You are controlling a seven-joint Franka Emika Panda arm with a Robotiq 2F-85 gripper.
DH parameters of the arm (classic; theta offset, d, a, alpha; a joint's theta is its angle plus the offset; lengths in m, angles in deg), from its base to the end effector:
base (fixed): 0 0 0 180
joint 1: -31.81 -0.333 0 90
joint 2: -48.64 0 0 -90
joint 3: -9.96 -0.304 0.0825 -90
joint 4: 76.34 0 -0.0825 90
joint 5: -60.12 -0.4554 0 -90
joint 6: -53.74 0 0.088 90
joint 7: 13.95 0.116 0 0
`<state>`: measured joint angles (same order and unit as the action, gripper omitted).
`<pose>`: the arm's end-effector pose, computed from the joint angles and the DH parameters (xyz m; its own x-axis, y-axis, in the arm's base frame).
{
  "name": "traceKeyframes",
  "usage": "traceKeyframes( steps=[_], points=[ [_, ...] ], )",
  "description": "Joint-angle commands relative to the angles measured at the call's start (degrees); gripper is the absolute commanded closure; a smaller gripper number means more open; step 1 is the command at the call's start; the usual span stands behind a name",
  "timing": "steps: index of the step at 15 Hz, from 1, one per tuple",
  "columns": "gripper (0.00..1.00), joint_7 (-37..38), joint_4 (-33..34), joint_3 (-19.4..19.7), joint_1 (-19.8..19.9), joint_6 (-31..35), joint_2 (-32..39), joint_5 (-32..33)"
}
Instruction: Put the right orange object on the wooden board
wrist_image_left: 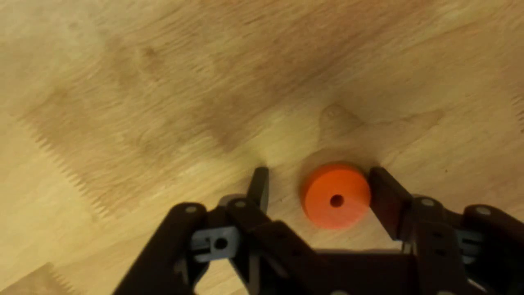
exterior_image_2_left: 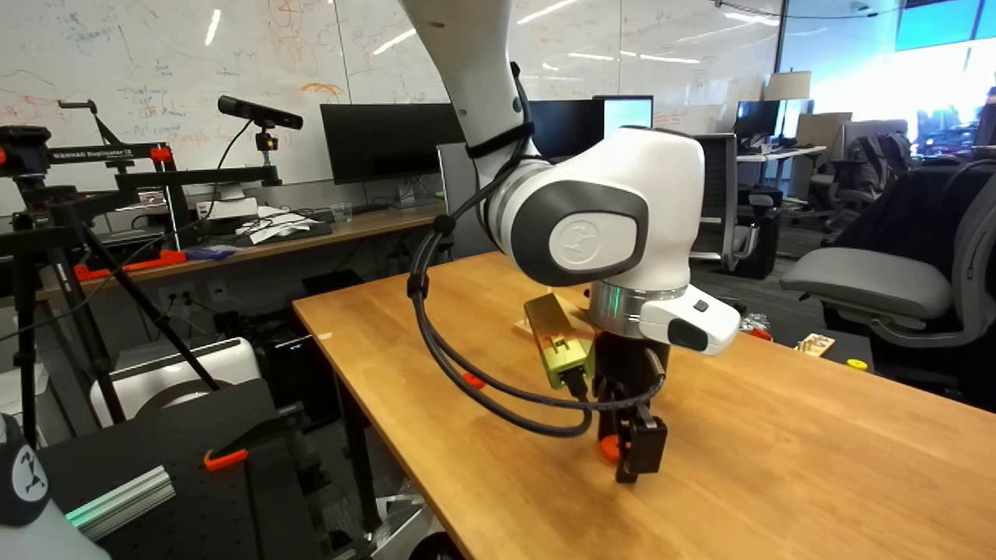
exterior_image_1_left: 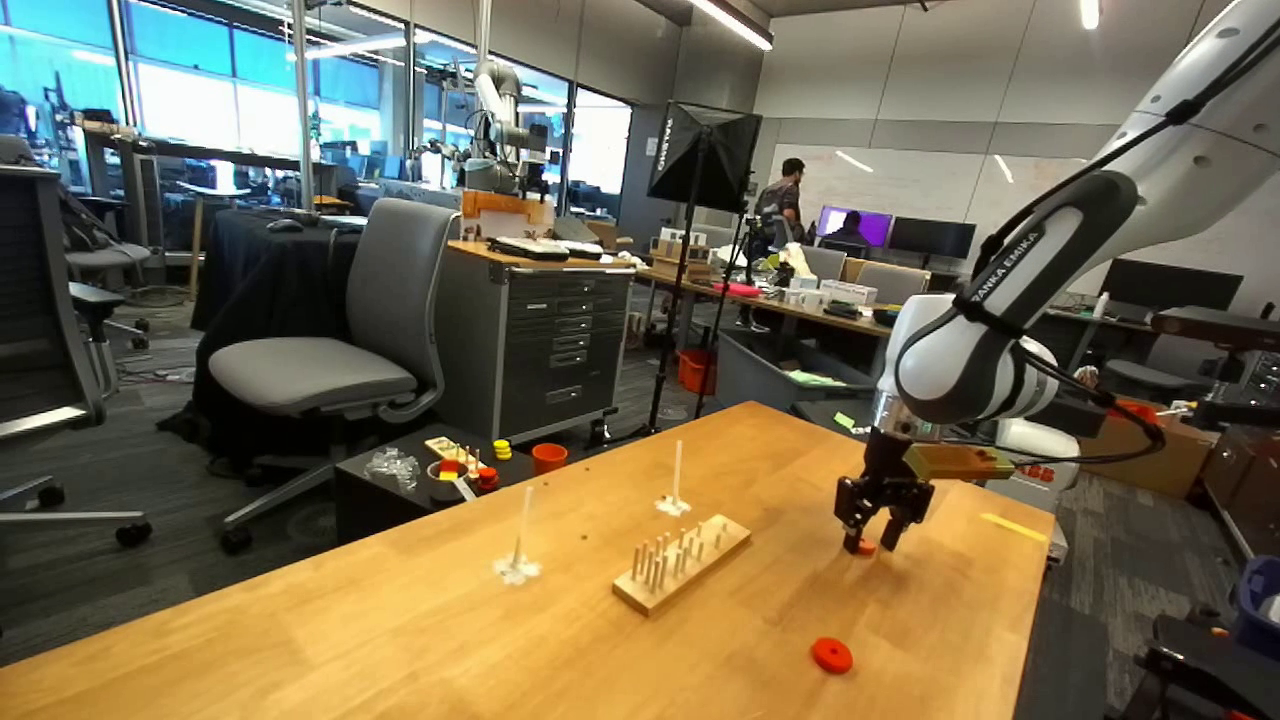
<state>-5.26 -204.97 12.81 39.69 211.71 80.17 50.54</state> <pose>0.5333 -0.1115 0.0297 0.8826 -0.4682 -0.0423 -0.4694 -0.8826 -0.0248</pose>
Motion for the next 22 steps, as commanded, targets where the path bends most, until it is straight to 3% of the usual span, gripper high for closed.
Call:
traceKeyframes(
  steps=[1,3,4,11,22],
  points=[
    [0.66,-3.81,-1.91,-2.66,2.42,1.71,-1.83,-2.86],
    [0.81,-4.00,-1.47,-2.88,2.75,1.53,-1.79,-3.37],
    [0.82,-3.59,-1.07,-2.62,2.40,1.06,-1.97,-3.19],
    [0.82,3.57,2.61,-0.16,-2.79,-2.10,-1.86,-1.50],
    [0.82,25.17,14.19,4.00,-17.58,-13.15,-0.59,2.52]
  ],
)
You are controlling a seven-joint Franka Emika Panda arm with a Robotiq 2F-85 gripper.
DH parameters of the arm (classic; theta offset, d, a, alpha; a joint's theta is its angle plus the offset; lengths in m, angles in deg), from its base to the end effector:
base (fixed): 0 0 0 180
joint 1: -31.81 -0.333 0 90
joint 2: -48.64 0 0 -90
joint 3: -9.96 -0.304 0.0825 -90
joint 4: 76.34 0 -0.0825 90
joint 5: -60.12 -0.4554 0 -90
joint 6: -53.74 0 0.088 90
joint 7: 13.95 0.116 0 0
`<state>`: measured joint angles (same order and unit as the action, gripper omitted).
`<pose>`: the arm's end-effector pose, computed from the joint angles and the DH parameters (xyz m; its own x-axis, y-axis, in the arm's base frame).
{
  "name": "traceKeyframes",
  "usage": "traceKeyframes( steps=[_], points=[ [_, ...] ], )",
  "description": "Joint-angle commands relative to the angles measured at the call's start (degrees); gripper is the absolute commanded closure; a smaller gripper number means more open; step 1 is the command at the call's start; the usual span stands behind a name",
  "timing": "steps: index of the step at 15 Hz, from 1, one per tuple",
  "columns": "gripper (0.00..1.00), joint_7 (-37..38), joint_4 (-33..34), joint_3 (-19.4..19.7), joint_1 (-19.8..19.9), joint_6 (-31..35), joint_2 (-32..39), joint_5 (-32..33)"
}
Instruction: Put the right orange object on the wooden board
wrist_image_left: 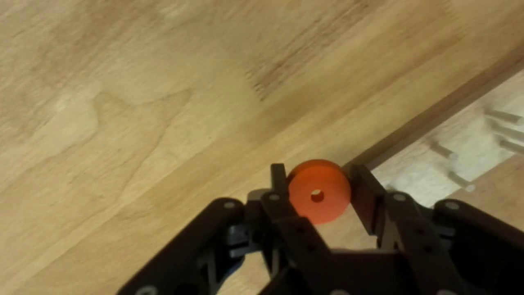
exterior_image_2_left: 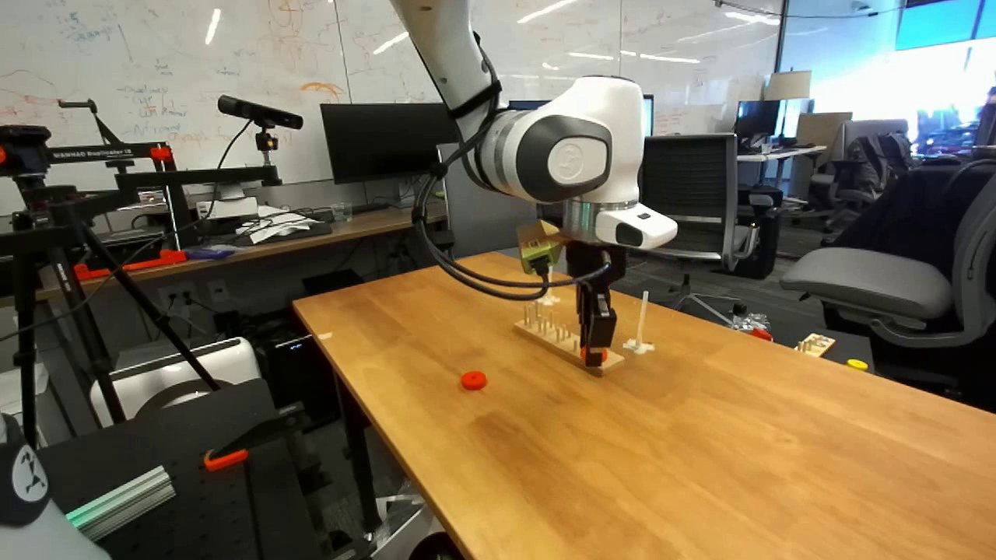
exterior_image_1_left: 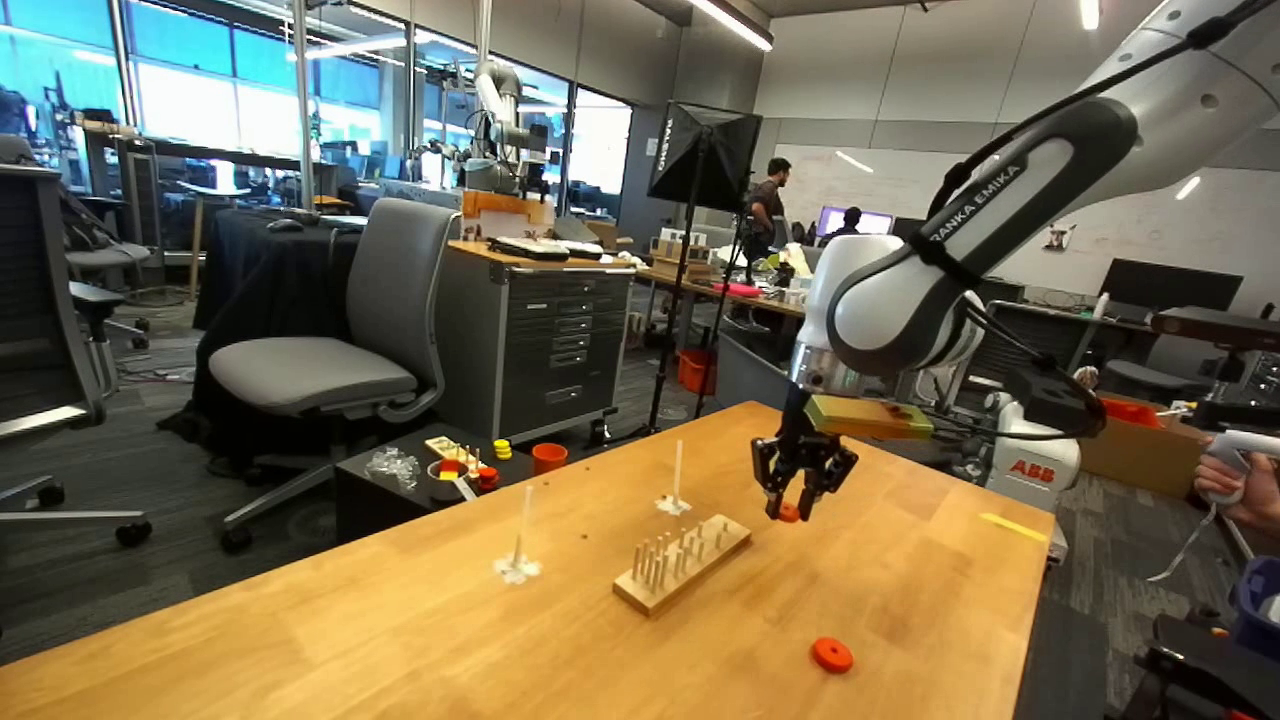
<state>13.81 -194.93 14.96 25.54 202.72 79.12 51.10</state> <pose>0.6183 0.0079 0.0900 0.8336 -0.5520 -0.0168 -0.5523 -0.8330 -0.0331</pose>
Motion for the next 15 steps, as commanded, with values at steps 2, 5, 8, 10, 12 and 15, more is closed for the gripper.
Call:
traceKeyframes(
  steps=[2,5,8,10,12,15],
  points=[
    [0.82,9.37,7.22,2.06,-4.87,-6.80,1.30,3.07],
    [0.82,13.55,11.31,1.82,-6.22,-10.33,2.95,5.04],
    [0.82,16.38,14.44,1.39,-7.05,-12.62,4.87,6.80],
    [0.82,17.76,16.79,1.32,-7.57,-14.01,6.82,7.77],
    [0.82,18.79,18.93,1.22,-7.93,-15.33,8.73,8.40],
    [0.82,19.60,21.73,1.29,-8.31,-17.08,11.31,8.73]
  ],
)
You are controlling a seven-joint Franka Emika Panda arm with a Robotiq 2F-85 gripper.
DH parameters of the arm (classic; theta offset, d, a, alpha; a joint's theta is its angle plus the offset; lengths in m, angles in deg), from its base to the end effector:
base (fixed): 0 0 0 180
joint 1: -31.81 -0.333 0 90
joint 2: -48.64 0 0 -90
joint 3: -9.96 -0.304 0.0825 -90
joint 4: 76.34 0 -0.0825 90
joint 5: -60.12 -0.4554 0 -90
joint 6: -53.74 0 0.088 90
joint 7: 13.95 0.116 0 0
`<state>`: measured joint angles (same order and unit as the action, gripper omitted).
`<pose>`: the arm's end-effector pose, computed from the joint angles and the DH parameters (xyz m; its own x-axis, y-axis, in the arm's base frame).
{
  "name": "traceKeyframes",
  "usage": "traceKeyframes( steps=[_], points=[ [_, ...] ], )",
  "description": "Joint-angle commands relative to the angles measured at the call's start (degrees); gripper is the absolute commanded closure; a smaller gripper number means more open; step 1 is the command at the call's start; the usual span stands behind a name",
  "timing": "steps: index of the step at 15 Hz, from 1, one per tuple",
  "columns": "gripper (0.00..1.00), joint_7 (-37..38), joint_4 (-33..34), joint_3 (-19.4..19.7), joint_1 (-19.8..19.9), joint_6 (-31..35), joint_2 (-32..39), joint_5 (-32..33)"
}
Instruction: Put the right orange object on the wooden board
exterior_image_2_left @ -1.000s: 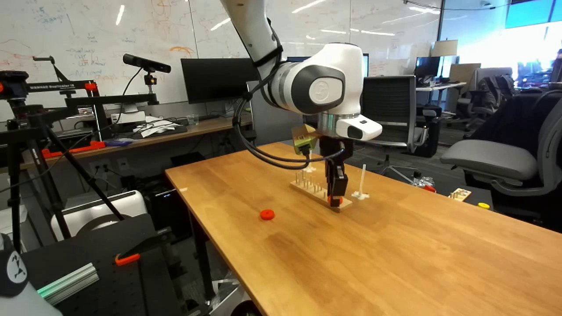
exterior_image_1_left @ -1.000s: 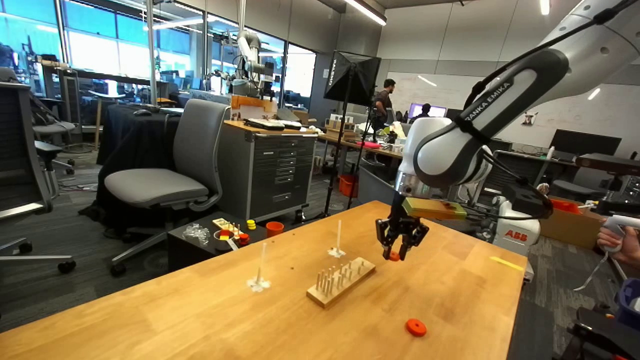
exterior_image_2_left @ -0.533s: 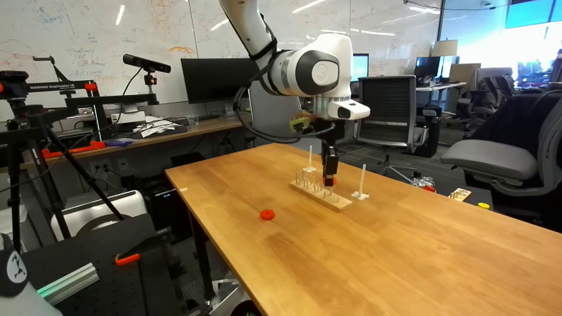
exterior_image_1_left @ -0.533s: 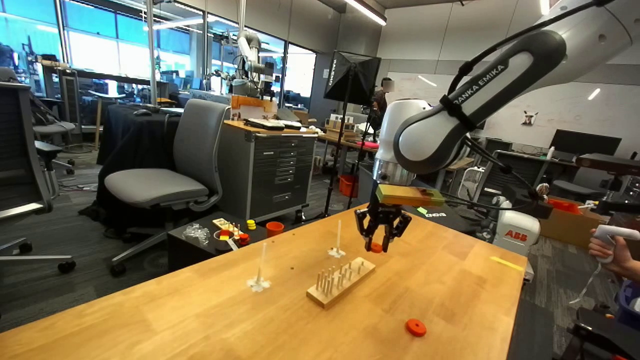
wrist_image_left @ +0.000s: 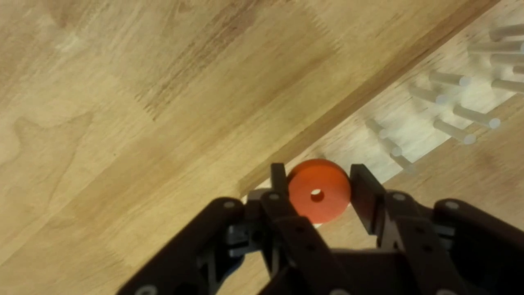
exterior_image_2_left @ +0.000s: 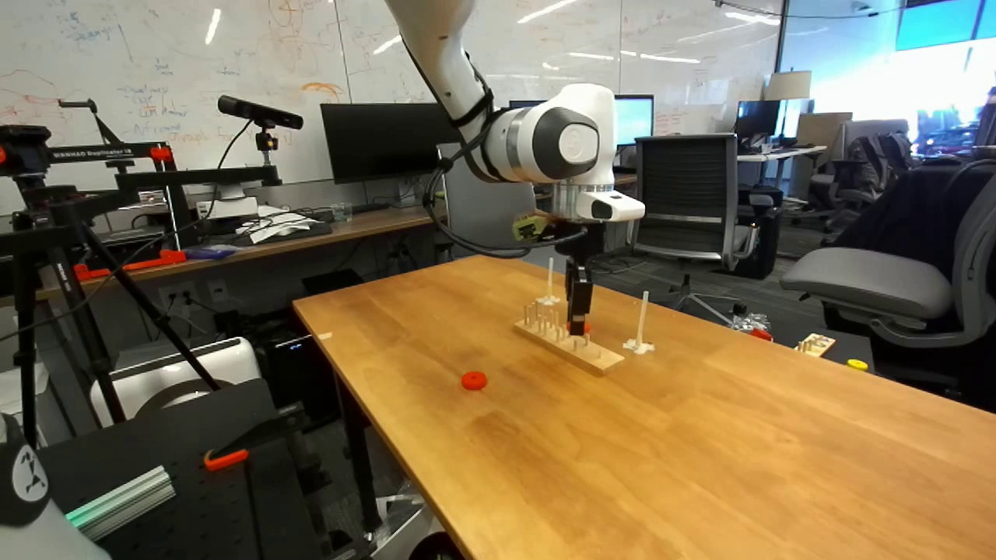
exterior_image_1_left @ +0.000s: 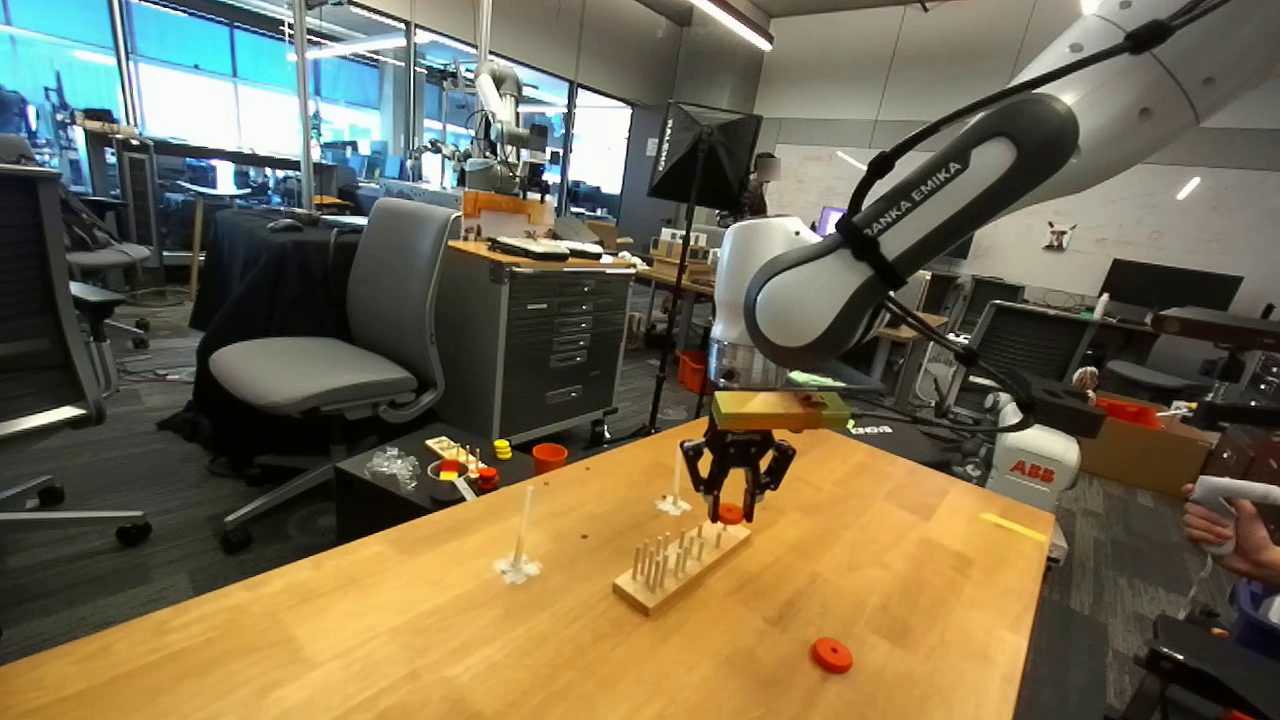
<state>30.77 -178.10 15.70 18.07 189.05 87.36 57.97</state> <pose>0.6791 0.0965 0.0984 0.7950 -0.6057 -0.0340 -0.6013 -0.7942 0.0881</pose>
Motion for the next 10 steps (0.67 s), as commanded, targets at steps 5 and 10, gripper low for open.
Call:
traceKeyframes(
  steps=[5,10],
  points=[
    [0.82,2.67,7.24,0.31,-1.38,-4.45,5.44,2.60],
    [0.82,1.93,8.37,-0.07,-1.46,-5.92,6.14,2.50]
  ],
)
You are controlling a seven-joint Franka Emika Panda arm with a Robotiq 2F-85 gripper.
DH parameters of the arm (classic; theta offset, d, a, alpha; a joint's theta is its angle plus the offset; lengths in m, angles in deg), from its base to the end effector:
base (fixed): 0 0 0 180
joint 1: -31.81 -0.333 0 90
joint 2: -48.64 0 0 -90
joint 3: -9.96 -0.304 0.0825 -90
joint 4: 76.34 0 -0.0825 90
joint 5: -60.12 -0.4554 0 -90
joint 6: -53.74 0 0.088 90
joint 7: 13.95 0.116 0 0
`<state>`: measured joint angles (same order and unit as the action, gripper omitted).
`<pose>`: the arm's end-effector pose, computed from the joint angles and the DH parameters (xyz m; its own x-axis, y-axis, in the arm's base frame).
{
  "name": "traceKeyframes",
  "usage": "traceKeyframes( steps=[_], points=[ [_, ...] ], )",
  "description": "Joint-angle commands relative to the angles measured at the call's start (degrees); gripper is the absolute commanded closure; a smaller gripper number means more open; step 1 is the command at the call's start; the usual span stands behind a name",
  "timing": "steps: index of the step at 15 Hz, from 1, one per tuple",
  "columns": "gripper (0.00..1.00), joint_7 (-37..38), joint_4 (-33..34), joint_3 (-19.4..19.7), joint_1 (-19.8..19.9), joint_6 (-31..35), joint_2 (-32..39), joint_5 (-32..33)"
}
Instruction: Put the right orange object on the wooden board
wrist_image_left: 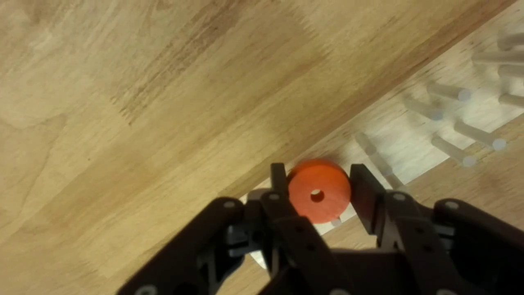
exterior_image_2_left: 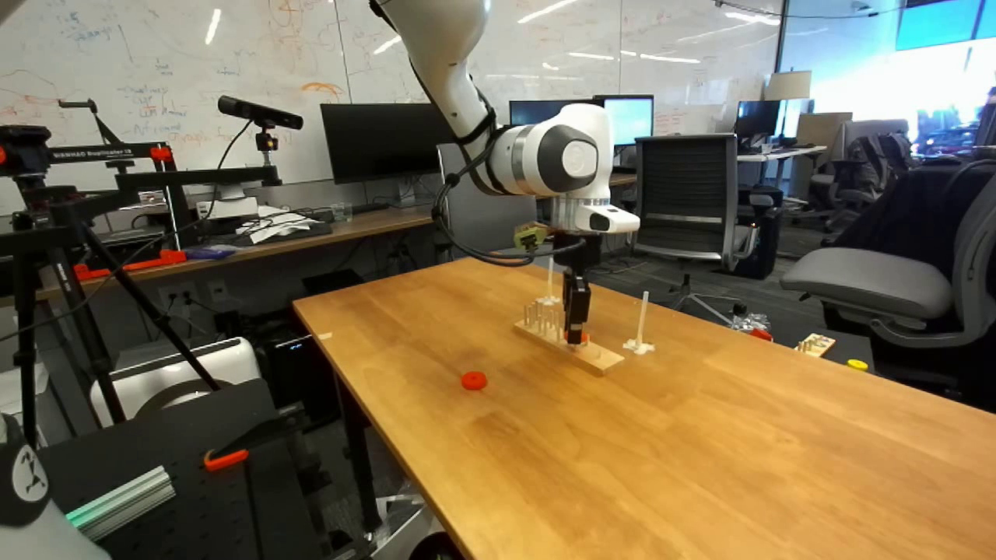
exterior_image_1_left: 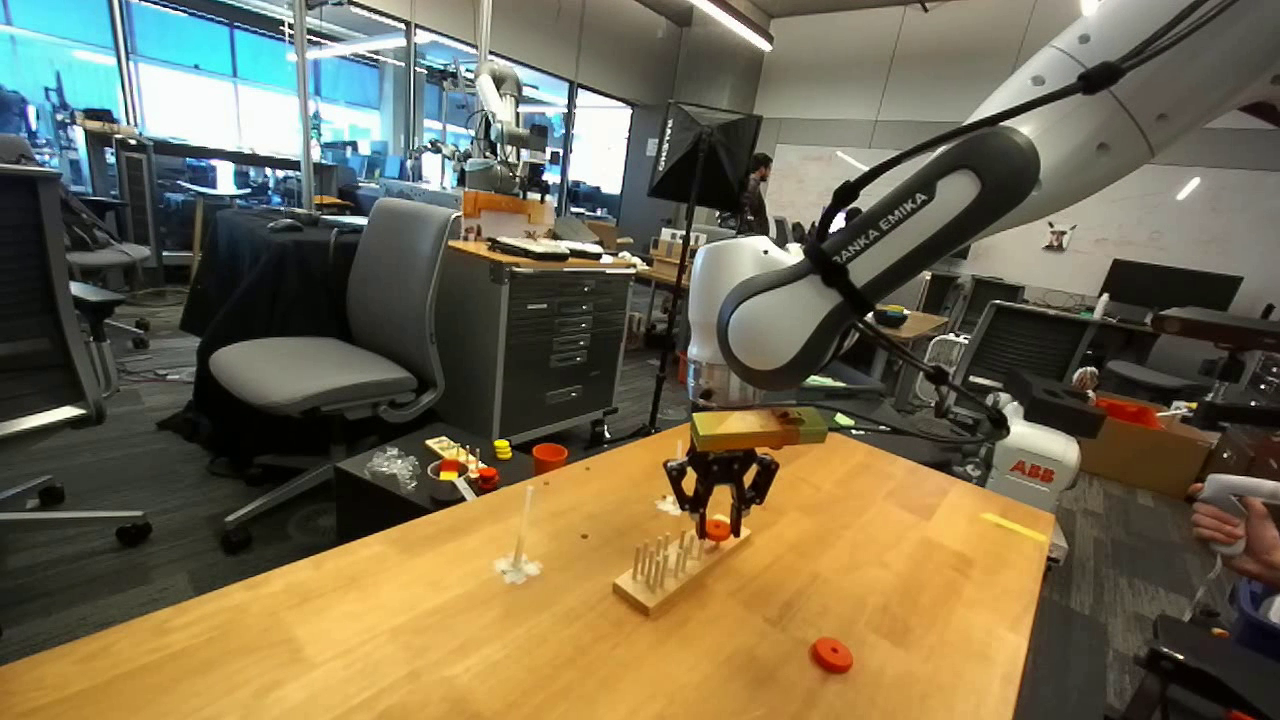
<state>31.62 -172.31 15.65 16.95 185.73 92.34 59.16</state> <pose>0.6906 0.1136 0.0776 0.8083 -0.5866 -0.0500 -0.5767 -0.8060 0.1333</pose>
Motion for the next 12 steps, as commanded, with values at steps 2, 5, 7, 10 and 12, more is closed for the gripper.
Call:
traceKeyframes(
  steps=[2,5,7,10,12],
  points=[
    [0.82,0.89,2.66,-0.11,-0.26,-2.88,1.28,1.29],
    [0.82,0.63,2.92,-0.10,0.09,-3.61,1.46,1.20],
    [0.82,0.58,3.28,-0.08,0.27,-3.96,1.64,1.14],
    [0.82,0.64,4.09,-0.06,0.49,-4.61,2.04,1.06],
    [0.82,0.80,4.56,0.01,0.54,-4.68,2.50,1.08]
  ],
)
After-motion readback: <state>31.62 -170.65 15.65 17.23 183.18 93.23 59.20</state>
